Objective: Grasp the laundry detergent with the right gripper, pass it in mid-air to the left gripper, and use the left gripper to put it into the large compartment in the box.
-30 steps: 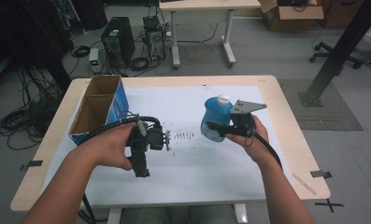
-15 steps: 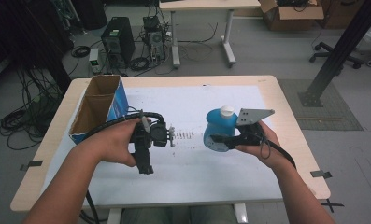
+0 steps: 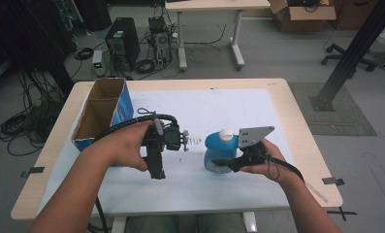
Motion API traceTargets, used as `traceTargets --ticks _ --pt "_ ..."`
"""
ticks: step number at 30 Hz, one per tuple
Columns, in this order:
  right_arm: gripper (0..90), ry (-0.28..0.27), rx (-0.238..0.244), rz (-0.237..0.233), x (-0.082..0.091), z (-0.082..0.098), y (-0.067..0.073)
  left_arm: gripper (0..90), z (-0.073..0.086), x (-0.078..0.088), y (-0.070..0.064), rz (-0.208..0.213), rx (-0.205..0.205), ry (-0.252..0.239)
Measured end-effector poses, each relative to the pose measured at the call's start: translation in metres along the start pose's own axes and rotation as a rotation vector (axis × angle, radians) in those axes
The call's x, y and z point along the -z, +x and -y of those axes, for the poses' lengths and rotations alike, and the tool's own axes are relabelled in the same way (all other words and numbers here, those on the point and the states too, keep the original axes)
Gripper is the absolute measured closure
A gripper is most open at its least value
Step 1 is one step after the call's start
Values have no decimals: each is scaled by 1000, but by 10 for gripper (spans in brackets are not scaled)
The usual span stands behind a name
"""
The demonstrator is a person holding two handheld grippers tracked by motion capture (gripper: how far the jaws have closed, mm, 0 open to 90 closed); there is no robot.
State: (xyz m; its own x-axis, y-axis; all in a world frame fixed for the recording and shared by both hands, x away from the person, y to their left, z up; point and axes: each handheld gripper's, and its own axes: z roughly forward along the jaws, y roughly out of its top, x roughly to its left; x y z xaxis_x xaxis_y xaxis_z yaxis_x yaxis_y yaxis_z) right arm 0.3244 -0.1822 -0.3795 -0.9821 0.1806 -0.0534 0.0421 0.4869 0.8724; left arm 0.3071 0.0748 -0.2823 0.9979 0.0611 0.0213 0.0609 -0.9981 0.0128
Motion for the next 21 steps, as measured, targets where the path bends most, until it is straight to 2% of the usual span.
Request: traceTargets --ticks 4,8,21 --pt "457 3 12 -14 -5 -2 3 3 -2 2 0 -1 -5 1" --pt "457 2 30 -55 -15 -7 10 3 -5 3 0 0 -8 4" --pt "457 -7 26 -131 -41 -20 20 4 -16 12 -4 -15 -20 0"
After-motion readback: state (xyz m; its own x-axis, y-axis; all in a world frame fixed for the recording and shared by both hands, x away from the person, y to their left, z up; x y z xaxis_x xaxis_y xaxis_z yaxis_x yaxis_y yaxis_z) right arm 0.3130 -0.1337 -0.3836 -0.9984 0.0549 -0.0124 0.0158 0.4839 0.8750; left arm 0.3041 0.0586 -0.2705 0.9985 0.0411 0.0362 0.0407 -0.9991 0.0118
